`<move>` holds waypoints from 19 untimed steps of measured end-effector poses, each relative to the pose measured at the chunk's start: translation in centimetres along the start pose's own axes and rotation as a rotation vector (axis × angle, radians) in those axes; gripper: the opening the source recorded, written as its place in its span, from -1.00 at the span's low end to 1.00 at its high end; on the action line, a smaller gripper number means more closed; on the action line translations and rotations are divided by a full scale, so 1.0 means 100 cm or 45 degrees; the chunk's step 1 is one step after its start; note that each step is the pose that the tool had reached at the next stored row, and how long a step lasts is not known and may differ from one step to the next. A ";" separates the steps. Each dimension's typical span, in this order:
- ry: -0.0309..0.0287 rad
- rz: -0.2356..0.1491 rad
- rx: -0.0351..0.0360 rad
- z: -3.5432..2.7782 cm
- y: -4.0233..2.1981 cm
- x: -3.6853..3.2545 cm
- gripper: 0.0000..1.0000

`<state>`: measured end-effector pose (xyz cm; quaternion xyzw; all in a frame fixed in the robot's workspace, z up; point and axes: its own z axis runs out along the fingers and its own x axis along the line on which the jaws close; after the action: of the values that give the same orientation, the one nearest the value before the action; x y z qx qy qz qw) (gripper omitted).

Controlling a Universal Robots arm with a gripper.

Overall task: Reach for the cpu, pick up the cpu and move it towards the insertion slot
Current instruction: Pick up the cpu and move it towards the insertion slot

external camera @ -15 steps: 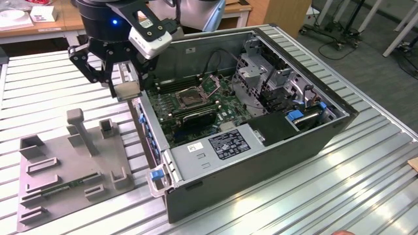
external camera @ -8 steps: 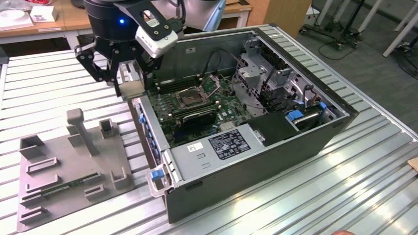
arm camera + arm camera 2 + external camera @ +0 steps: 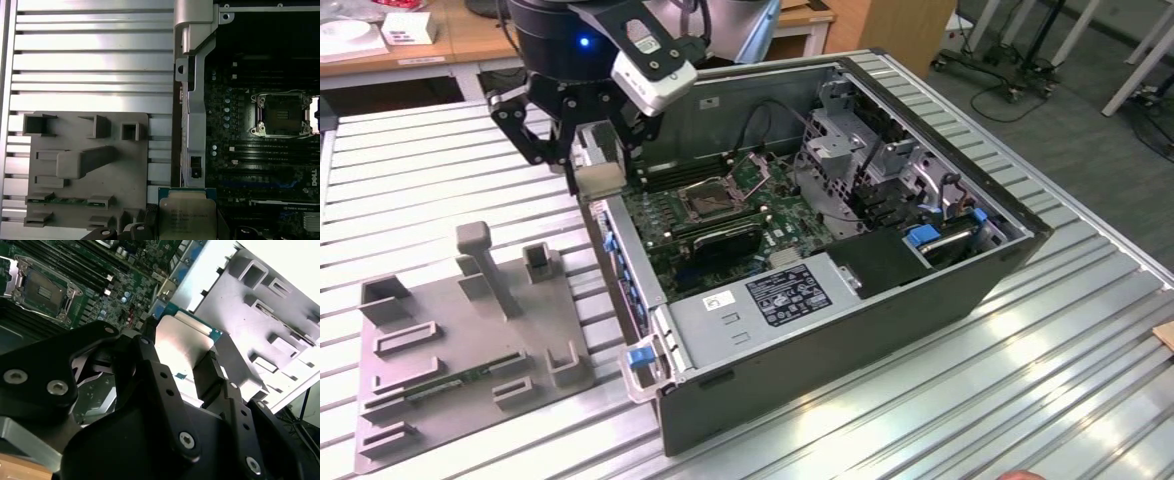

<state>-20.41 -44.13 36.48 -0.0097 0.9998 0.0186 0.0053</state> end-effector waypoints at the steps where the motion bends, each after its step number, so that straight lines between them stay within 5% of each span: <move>1: 0.0000 0.000 0.0000 0.0000 0.0000 -0.0011 0.08; 19: 0.0000 0.000 0.0000 0.0002 -0.0004 -0.0192 0.08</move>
<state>-18.49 -44.14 36.48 -0.0097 0.9998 0.0186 0.0053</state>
